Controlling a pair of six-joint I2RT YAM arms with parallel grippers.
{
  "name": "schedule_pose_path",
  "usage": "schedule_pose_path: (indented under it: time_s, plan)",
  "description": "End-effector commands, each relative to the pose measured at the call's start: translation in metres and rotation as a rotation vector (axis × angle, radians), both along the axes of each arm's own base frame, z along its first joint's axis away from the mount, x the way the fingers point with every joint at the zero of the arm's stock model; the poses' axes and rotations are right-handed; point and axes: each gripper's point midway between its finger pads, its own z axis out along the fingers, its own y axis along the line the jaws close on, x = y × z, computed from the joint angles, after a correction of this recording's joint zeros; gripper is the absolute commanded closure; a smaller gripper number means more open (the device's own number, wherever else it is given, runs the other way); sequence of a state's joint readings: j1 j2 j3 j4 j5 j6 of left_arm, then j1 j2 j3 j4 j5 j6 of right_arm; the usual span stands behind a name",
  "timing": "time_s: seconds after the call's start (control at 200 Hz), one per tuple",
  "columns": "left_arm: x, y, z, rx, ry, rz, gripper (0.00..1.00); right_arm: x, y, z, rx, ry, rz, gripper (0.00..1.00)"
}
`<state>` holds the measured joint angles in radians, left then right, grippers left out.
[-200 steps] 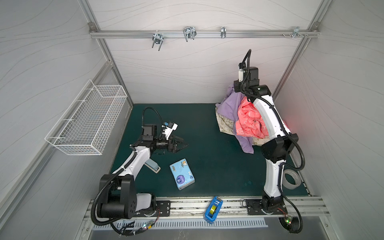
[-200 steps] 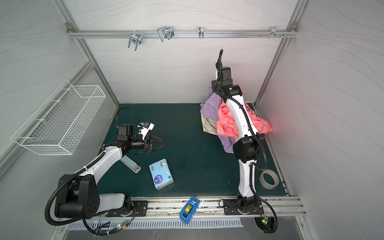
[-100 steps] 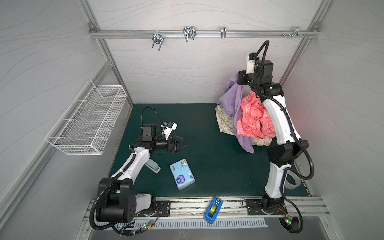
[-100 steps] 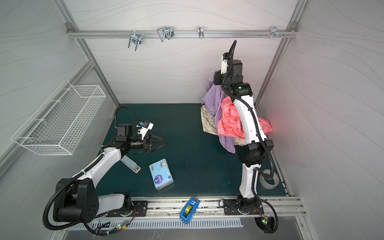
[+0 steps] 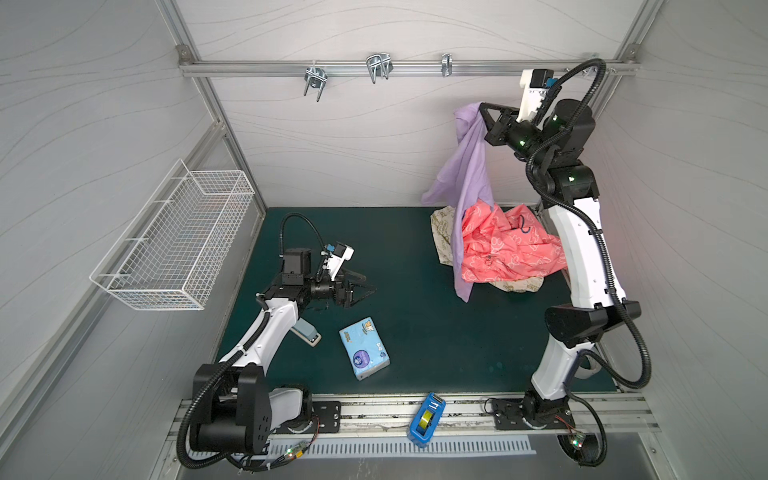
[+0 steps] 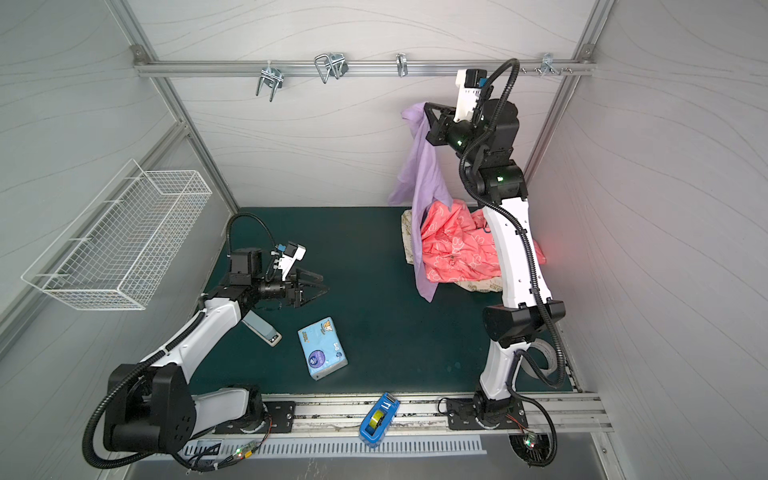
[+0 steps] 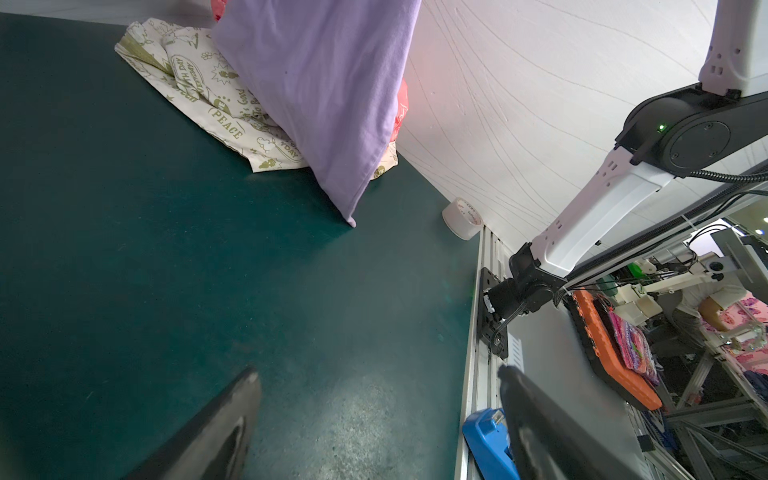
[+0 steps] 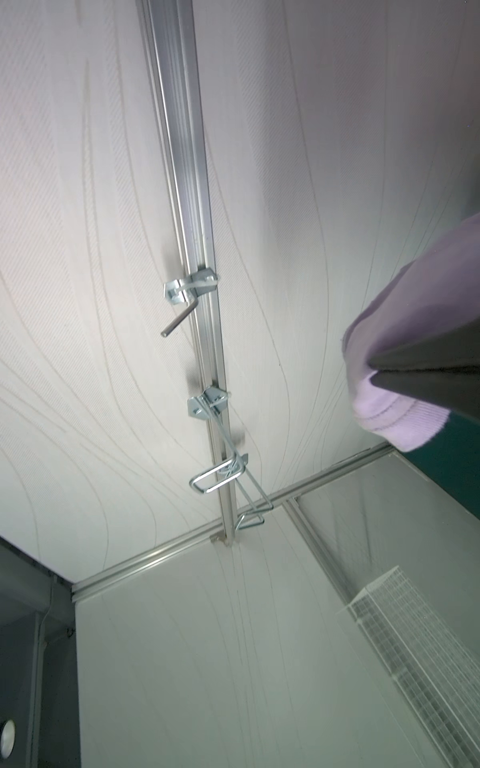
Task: Pick out a specific cloth from the pile
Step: 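Lift the lavender cloth high out of the pile with the right gripper, then lower the lavender cloth onto the open table beside the pile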
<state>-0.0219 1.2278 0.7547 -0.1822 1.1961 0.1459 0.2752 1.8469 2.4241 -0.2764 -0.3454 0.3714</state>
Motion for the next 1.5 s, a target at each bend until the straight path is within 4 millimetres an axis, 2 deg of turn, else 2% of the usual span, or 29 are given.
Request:
schedule_pose_path:
  time_s: [0.0,0.1,0.38,0.585,0.705,0.84,0.98,1.076,1.211,1.356,1.431,1.496]
  plan:
    - [-0.002,-0.002,0.008,0.0,-0.056,-0.01,0.1,-0.05,0.017,0.059,0.108,-0.168,0.194,1.0]
    - [-0.003,-0.001,0.01,0.001,-0.062,-0.011,0.1,-0.058,0.037,0.061,0.131,-0.183,0.289,1.0]
    - [-0.004,0.0,0.011,0.013,-0.073,-0.003,0.1,-0.076,0.081,0.073,0.174,-0.28,0.422,1.0]
    - [-0.005,0.002,0.014,0.044,-0.089,0.013,0.1,-0.082,0.109,0.071,0.194,-0.327,0.465,1.0]
    - [-0.006,0.002,0.015,0.047,-0.098,0.014,0.1,-0.076,0.126,0.06,0.195,-0.336,0.482,1.0]
    - [-0.007,0.003,0.015,0.054,-0.103,0.021,0.1,-0.052,0.145,0.036,0.207,-0.298,0.487,1.0]
    - [-0.008,0.003,0.015,0.055,-0.106,0.023,0.1,-0.024,0.156,0.013,0.218,-0.275,0.462,1.0]
    - [-0.006,0.004,0.012,0.062,-0.099,0.029,0.1,-0.017,0.161,0.004,0.206,-0.283,0.459,1.0]
    - [-0.002,0.006,0.009,0.074,-0.094,0.043,0.1,-0.002,0.169,-0.023,0.186,-0.211,0.495,1.0]
    - [-0.003,0.006,0.009,0.075,-0.096,0.044,0.1,0.002,0.188,-0.073,0.157,-0.047,0.601,1.0]
    - [-0.003,0.006,0.009,0.073,-0.099,0.048,0.1,0.004,0.198,-0.105,0.11,0.058,0.594,1.0]
    - [-0.003,0.006,0.01,0.071,-0.102,0.051,0.1,-0.003,0.201,-0.129,0.071,0.105,0.572,1.0]
